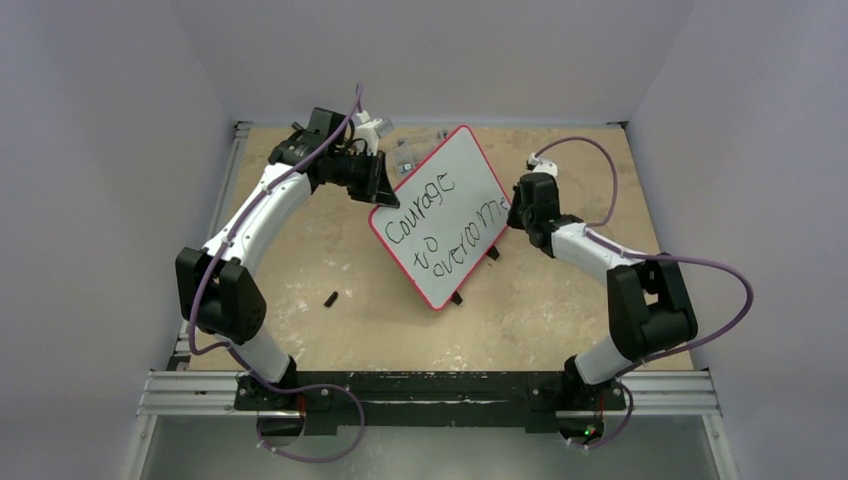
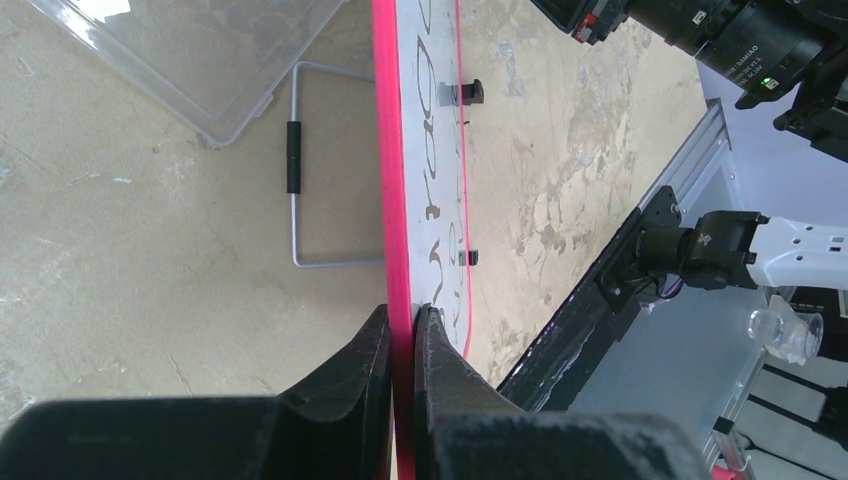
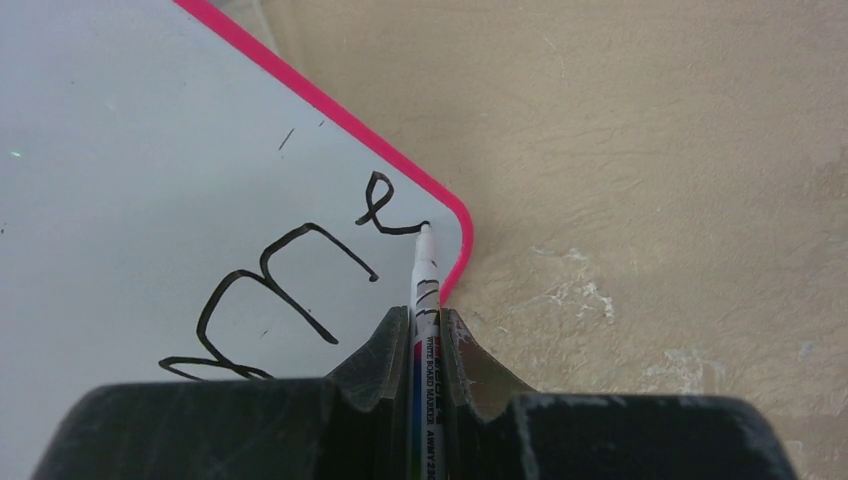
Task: Write a sentence on the whiteboard
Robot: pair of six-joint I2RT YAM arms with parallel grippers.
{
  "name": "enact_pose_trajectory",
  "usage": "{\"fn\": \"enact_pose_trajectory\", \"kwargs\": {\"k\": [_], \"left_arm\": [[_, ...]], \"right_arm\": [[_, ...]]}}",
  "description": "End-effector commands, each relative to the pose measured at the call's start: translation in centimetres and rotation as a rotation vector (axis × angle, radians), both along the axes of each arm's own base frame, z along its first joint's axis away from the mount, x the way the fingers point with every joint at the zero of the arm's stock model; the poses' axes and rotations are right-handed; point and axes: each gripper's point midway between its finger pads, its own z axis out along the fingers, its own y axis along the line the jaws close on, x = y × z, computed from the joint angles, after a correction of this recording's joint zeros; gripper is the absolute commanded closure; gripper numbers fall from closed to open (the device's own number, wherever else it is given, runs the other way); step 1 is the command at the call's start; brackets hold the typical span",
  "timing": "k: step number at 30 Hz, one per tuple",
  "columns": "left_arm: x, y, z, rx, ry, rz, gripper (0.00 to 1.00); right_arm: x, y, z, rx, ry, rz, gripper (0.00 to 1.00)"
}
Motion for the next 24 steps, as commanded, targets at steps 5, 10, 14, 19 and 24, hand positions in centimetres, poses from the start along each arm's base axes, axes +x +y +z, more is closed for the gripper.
{"fn": "enact_pose_trajectory", "kwargs": {"k": [5,10,14,19,24], "left_arm": [[0.7,0.3,2.0,0.013,-0.138,-0.038,1.0],[0.7,0.3,2.0,0.014,-0.14,-0.037,1.0],[0.6,0.2,2.1,0.01,-0.136,-0.039,1.0],[0.0,0.2,2.4,-0.001,-0.135,-0.038,1.0],[-0.3,0.1,2.5,0.007,-0.123,-0.016,1.0]], "right_arm": [[2.0,1.1,1.8,0.02,-0.04,0.011,1.0],[1.9,0.9,3.9,0.018,-0.075,0.008,1.0],[0.5,-0.1,5.6,0.001,-0.087,-0.015,1.0],[-1.7,-1.5,8.3,-0.006,-0.137,-0.046,1.0],[-3.5,-2.2,10.8,0.017,-0.187,-0.054,1.0]]}}
